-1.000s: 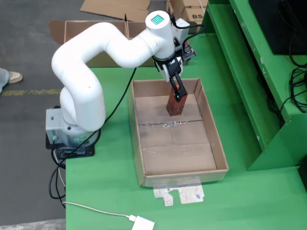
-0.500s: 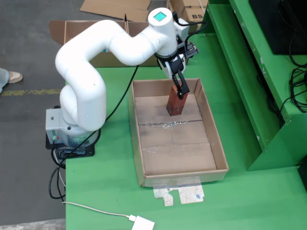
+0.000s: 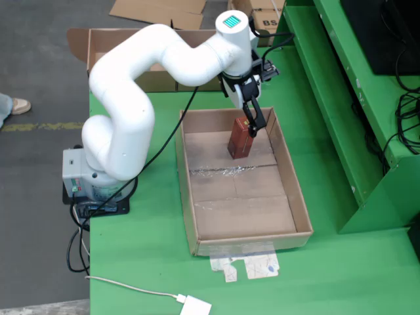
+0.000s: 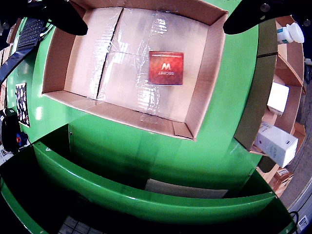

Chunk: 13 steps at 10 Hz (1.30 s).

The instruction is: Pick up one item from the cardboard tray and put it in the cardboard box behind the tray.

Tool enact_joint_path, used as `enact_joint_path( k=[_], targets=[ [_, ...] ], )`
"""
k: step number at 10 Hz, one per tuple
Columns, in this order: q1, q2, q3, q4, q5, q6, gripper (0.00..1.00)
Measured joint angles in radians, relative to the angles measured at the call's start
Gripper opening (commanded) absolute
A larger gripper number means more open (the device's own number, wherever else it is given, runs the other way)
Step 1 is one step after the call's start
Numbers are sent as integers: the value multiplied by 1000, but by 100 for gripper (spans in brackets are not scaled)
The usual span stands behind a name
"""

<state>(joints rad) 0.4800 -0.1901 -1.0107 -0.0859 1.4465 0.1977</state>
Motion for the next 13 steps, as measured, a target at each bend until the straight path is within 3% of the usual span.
enact_joint_path(
  k=[8, 13],
  targets=[
    [-37, -312, 357, -183, 20, -24, 100],
    [-40, -338, 581, -170, 20, -29, 100]
  ],
)
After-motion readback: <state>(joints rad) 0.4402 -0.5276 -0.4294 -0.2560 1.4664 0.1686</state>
